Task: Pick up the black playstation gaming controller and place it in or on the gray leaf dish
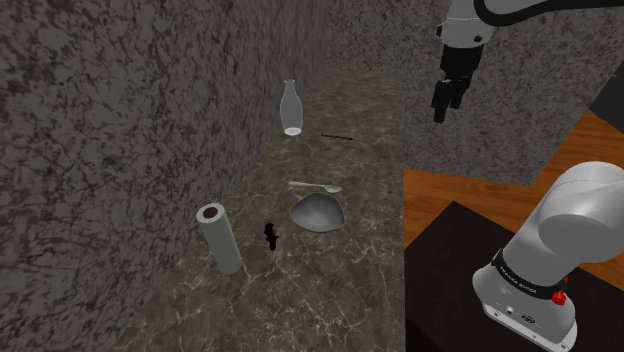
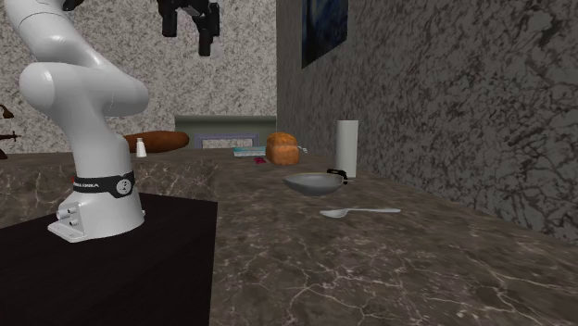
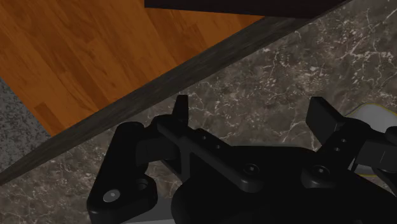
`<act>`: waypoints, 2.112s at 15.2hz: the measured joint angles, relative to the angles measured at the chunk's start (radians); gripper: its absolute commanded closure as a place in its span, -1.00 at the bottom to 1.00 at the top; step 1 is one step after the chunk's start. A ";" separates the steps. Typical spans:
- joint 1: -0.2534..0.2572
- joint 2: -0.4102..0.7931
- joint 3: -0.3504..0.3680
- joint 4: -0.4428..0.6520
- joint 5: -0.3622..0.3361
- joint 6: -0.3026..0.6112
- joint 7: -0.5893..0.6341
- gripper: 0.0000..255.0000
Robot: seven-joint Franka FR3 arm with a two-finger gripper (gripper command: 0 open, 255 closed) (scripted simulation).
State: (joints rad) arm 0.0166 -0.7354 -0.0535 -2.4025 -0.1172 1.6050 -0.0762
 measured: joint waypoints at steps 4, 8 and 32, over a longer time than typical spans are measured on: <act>0.016 0.018 0.039 -0.023 0.029 0.042 0.055 -1.00; 0.044 0.061 0.108 -0.056 0.078 0.122 0.150 -1.00; 0.144 0.764 0.489 0.182 0.018 0.607 0.812 -1.00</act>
State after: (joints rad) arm 0.1603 0.0287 0.4358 -2.2210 -0.0997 2.2123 0.7362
